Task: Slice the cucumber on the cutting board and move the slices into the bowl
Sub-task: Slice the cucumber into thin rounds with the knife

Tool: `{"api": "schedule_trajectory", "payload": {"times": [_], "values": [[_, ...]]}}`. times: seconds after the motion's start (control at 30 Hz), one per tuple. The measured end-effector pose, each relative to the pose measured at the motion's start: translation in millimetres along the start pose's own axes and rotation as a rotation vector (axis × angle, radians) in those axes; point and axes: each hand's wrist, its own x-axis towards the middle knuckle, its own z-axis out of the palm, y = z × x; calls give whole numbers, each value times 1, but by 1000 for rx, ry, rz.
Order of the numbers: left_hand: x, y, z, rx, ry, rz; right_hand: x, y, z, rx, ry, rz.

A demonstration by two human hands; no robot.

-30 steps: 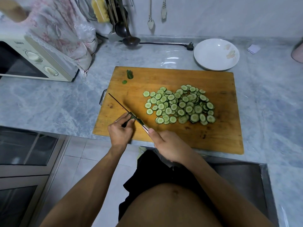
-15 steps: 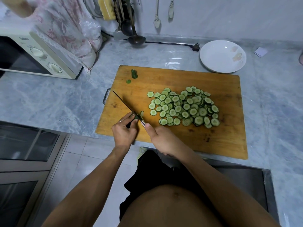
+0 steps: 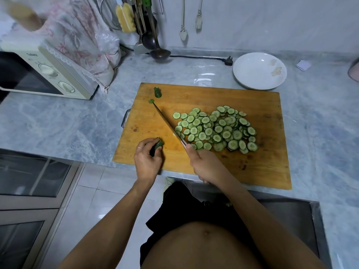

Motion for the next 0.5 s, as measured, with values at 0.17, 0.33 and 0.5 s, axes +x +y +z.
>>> {"api": "schedule_trajectory", "payload": {"times": [0.17, 0.33, 0.5], "values": [[3, 2, 5, -6, -49, 65, -13, -3, -2, 11, -2, -36], [2, -2, 6, 22, -83, 49, -23, -6, 12, -75, -3, -89], [1, 0, 5, 22, -115, 61, -25, -7, 15, -96, -8, -65]]}}
